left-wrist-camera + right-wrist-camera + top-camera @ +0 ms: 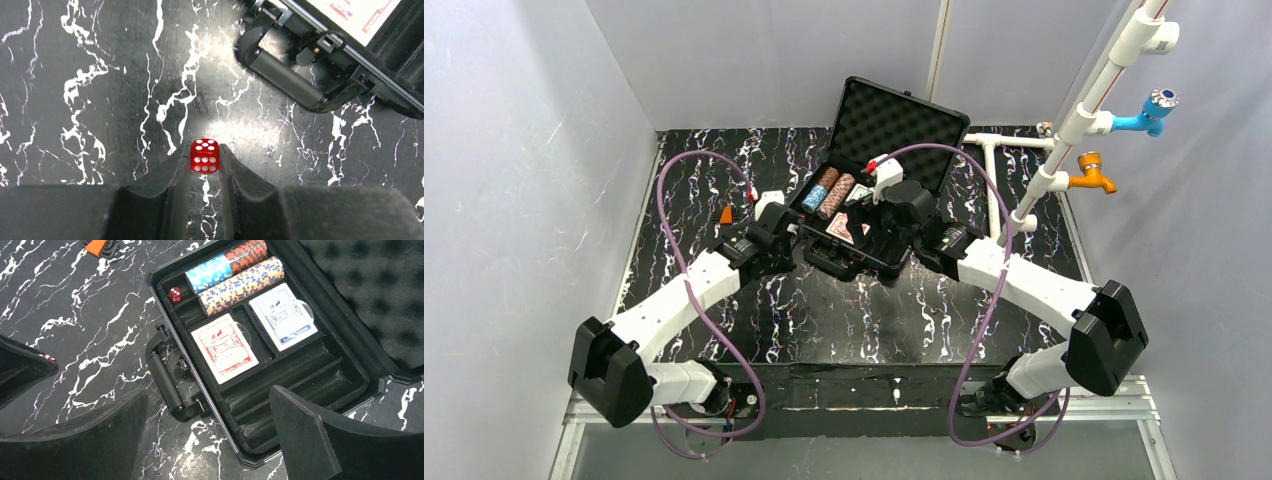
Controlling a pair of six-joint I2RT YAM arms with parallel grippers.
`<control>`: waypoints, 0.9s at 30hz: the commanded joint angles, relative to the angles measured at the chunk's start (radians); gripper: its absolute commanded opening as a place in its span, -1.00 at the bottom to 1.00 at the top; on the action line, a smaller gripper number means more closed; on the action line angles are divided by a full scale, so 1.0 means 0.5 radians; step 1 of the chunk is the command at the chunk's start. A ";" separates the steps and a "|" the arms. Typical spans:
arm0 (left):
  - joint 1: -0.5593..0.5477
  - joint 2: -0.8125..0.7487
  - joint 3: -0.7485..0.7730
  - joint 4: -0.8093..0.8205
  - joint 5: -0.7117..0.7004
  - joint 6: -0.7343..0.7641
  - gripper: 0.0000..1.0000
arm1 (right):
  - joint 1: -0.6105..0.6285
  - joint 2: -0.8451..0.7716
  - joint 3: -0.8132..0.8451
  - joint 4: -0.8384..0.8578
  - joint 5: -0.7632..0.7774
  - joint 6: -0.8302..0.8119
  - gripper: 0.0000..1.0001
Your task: Pack up texas hold em set
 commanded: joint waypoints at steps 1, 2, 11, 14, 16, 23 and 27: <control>0.066 0.111 0.182 -0.004 -0.002 0.213 -1.00 | 0.005 -0.077 -0.002 0.072 0.109 0.017 0.97; 0.093 0.136 0.211 0.006 0.027 0.242 -1.00 | 0.005 -0.075 -0.001 0.069 0.111 0.017 0.96; 0.314 0.302 0.386 0.128 0.328 0.395 -1.00 | 0.005 -0.062 0.003 0.062 0.120 0.012 0.97; 0.346 0.381 0.455 0.159 0.382 0.439 -1.00 | 0.005 -0.061 0.008 0.061 0.125 0.009 0.96; 0.352 0.462 0.516 0.165 0.406 0.462 -1.00 | 0.005 -0.062 0.009 0.057 0.133 0.001 0.96; 0.368 0.737 0.716 0.181 0.464 0.482 -1.00 | 0.005 -0.090 0.011 0.022 0.229 -0.016 0.96; 0.371 0.855 0.784 0.203 0.495 0.483 -1.00 | 0.005 -0.124 -0.003 0.016 0.337 -0.014 0.97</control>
